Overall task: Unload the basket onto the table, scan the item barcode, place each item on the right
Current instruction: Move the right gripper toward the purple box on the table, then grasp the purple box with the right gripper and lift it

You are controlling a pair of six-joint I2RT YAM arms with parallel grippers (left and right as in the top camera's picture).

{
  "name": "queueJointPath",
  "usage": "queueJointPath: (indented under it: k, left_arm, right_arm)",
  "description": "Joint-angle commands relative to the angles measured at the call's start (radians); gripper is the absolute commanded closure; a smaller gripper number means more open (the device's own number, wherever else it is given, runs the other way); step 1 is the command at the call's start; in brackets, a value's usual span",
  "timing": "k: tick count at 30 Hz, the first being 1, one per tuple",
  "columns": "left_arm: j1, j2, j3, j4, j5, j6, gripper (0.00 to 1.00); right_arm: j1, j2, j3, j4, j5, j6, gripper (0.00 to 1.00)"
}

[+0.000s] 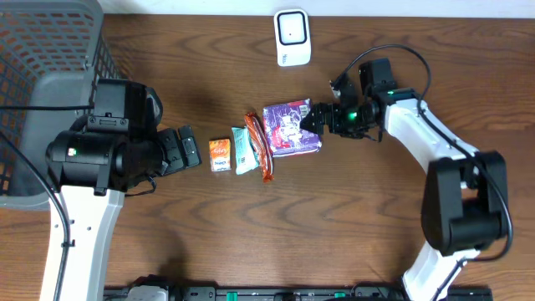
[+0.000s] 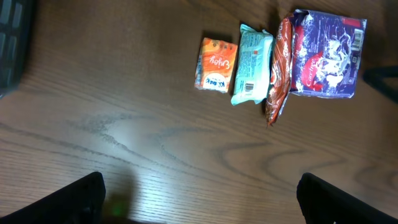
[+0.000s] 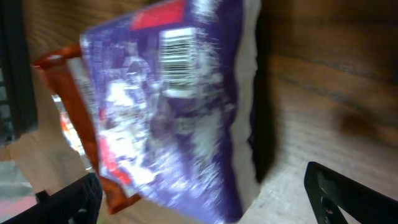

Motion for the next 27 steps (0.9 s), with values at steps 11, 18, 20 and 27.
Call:
queueJointPath:
  k: [11, 18, 20, 27]
  left_arm:
    - [0.004, 0.0, 0.0, -0.004, 0.002, 0.02, 0.02]
    - [0.004, 0.0, 0.0, -0.004, 0.002, 0.02, 0.02]
    - [0.004, 0.0, 0.0, -0.004, 0.002, 0.02, 0.02]
    - [0.004, 0.0, 0.0, -0.004, 0.002, 0.02, 0.02]
  right_arm:
    - [-0.002, 0.133, 0.02, 0.028, -0.118, -0.043, 0.5]
    - [-0.004, 0.109, 0.092, -0.055, -0.129, -0.04, 0.99]
    - [-0.008, 0.093, 0.146, -0.122, -0.11, -0.04, 0.99]
    - [0.009, 0.009, 0.418, -0.459, 0.362, -0.036, 0.99]
